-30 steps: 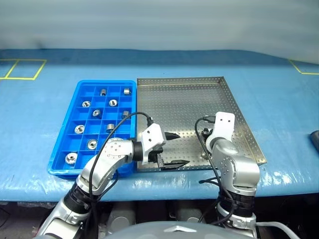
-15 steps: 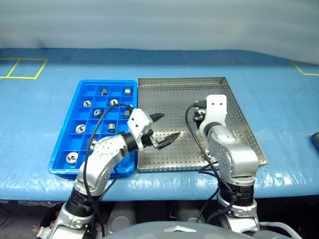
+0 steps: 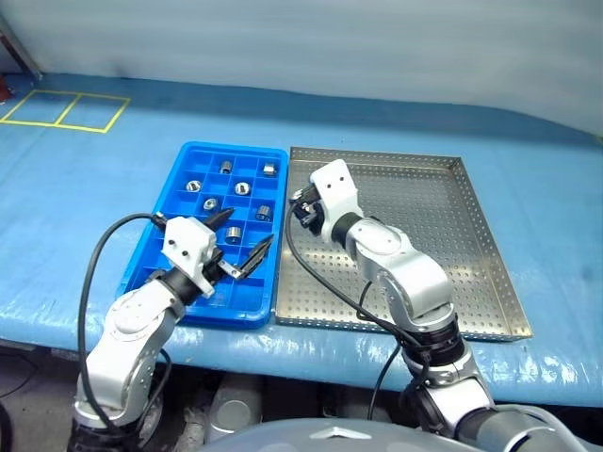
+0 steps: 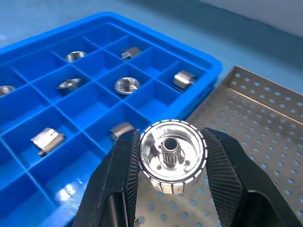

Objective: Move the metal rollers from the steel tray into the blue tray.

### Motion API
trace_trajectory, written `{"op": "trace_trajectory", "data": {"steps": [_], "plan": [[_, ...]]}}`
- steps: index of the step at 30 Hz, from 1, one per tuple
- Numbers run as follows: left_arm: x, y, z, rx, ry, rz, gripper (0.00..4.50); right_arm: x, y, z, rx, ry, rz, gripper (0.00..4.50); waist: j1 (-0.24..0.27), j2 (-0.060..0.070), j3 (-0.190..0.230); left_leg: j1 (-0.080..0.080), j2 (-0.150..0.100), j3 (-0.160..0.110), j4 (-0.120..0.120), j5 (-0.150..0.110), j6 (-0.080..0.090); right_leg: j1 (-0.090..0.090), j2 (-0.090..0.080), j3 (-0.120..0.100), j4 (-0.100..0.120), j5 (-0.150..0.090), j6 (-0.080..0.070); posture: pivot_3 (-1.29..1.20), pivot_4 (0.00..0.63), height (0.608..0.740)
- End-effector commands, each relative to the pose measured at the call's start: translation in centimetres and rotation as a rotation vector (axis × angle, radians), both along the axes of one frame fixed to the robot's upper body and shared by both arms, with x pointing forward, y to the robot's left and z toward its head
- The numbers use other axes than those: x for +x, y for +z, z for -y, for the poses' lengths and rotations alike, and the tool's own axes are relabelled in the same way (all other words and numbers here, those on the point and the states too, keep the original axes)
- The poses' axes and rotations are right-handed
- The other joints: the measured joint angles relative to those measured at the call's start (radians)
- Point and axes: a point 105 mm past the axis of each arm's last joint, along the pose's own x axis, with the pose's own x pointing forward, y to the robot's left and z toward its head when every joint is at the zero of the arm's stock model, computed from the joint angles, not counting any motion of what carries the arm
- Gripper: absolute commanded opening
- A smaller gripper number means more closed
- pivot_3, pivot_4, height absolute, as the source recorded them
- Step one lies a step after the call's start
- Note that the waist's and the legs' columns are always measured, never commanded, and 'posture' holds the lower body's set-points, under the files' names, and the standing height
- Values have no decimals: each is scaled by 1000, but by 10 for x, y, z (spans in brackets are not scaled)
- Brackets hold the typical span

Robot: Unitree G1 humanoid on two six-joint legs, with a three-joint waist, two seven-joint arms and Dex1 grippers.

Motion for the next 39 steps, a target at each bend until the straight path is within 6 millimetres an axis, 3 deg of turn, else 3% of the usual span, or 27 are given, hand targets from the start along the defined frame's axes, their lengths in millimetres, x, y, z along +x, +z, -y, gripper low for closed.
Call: {"op": "trace_trajectory", "data": {"steps": [1,7,13,26,34,39], "plan": [[-12,15,-1,0,-18,42,4500,-10,17,-18,31,111,60,1664,17,0,0,0,0,-1,0,0,0,0,0,-1,0,-2,-4,472,150,740],[-26,13,1,-11,-59,6,4500,-29,7,-33,48,215,3,1664,55,1,0,-1,0,-2,0,0,0,0,0,-3,0,-3,-5,483,150,740],[-26,8,-1,-5,-69,-20,4500,-43,-7,-41,44,274,-58,1664,80,1,1,-1,1,-2,0,0,-1,0,0,-5,0,-5,-7,480,150,740],[-25,5,5,-8,-111,-30,4500,-41,-32,-24,21,213,-144,1664,115,1,1,-4,1,-1,-1,0,-1,-1,0,-8,-1,-6,-8,432,150,740],[-19,4,12,-3,-163,-35,4500,-39,-33,-8,39,118,-145,4295,106,2,1,-3,1,0,-1,0,-2,-1,0,-8,-1,-6,-8,350,150,740],[-13,2,23,0,-232,-45,4500,-35,-17,26,66,-33,-86,4427,87,2,1,-4,1,0,0,0,-2,-1,0,-8,-2,-6,-8,279,150,740]]}}
